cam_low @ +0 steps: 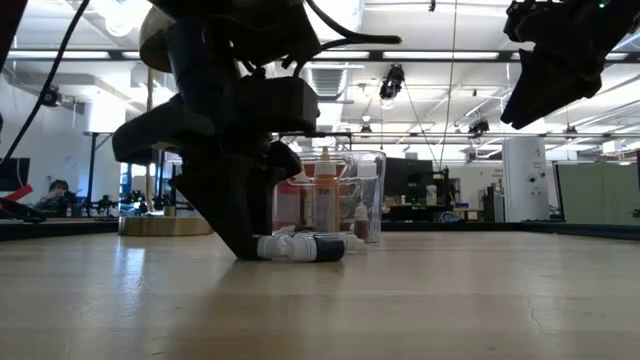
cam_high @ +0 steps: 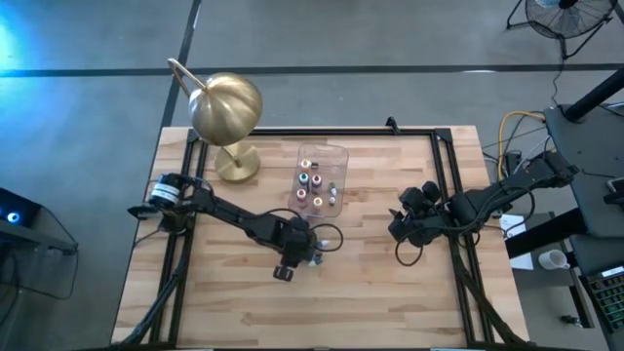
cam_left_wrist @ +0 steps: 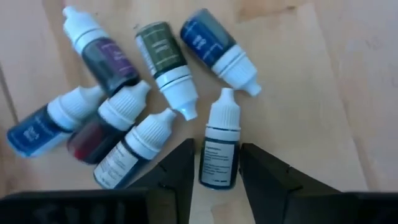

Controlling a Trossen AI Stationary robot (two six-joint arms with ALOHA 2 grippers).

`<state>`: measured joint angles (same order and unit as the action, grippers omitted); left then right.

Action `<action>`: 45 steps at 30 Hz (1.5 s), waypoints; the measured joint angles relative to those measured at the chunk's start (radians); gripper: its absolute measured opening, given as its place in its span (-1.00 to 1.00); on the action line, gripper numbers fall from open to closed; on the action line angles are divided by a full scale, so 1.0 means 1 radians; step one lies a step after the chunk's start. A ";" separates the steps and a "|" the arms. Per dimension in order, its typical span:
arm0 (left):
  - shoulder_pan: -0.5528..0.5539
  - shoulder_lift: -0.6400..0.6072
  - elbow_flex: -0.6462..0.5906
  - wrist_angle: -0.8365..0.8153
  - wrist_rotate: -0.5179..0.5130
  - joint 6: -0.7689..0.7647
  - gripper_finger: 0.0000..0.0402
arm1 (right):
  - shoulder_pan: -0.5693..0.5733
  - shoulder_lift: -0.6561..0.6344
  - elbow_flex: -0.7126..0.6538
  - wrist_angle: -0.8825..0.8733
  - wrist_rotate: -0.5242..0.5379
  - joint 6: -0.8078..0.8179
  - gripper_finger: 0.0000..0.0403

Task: Pick & Place food coloring
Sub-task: Put the small green food coloring bottle into the transparent bin, then put the bottom small blue food coloring bottle into the transparent bin

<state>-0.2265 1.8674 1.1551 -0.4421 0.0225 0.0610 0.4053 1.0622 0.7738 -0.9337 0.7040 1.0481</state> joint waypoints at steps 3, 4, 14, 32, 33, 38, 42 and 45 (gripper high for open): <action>-0.001 0.000 0.010 -0.011 -0.025 -0.052 -0.51 | 0.000 0.000 0.000 0.000 0.001 0.000 0.09; 0.000 0.001 0.015 -0.012 -0.033 -0.068 -0.53 | 0.000 0.000 0.000 0.000 0.002 0.000 0.09; 0.005 -0.070 0.251 -0.211 -0.146 -0.243 -0.87 | -0.001 0.000 0.000 -0.003 -0.004 0.010 0.09; 0.388 -0.103 0.557 -0.296 -0.480 -0.187 -0.31 | 0.000 -0.001 0.000 -0.004 -0.005 0.030 0.09; 0.379 -0.103 0.578 -0.305 -0.484 -0.183 -0.26 | 0.000 -0.001 0.000 -0.004 -0.005 0.030 0.09; 0.278 -0.127 0.683 -0.339 -0.351 -0.093 -0.15 | 0.000 -0.001 0.000 -0.004 -0.005 0.031 0.09; 0.196 -0.123 0.668 -0.460 -0.188 -0.037 -0.15 | 0.000 -0.001 0.000 -0.005 0.002 0.020 0.09; 0.131 -0.110 0.578 -0.487 -0.153 -0.109 -0.14 | 0.000 -0.001 0.000 -0.005 0.003 0.018 0.09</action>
<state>-0.0955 1.7573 1.7328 -0.9295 -0.1310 -0.0482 0.4052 1.0615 0.7738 -0.9382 0.7072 1.0659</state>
